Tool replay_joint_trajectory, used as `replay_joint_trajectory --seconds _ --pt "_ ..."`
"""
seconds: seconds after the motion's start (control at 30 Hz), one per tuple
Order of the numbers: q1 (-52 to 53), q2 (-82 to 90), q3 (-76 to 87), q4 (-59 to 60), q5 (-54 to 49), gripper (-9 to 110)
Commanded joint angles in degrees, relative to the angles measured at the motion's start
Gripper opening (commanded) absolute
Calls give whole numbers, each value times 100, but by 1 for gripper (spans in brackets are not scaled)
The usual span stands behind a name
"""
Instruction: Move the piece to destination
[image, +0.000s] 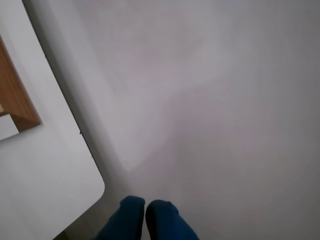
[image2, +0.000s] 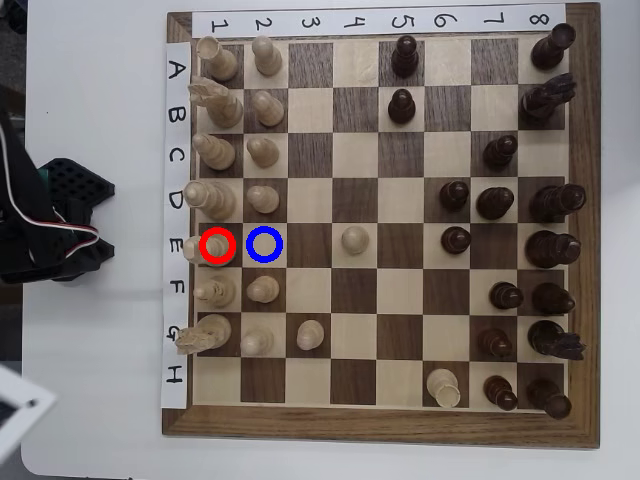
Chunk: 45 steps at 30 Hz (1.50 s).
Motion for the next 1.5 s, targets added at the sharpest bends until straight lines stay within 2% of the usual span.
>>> replay_joint_trajectory --seconds 0.0,0.17,0.37,0.67,1.07,1.47 --pt "-914 -2013 -4983 1055 1327 0" --pt "-1731 -2610 -6724 1433 2312 0" --pt "-2496 -2619 -6671 1521 3261 0" --pt "-3419 -2461 -5528 1608 4535 0" --pt "-5194 -2039 -4061 1635 6513 3" --pt "-6478 -1380 -2109 1635 6996 8"
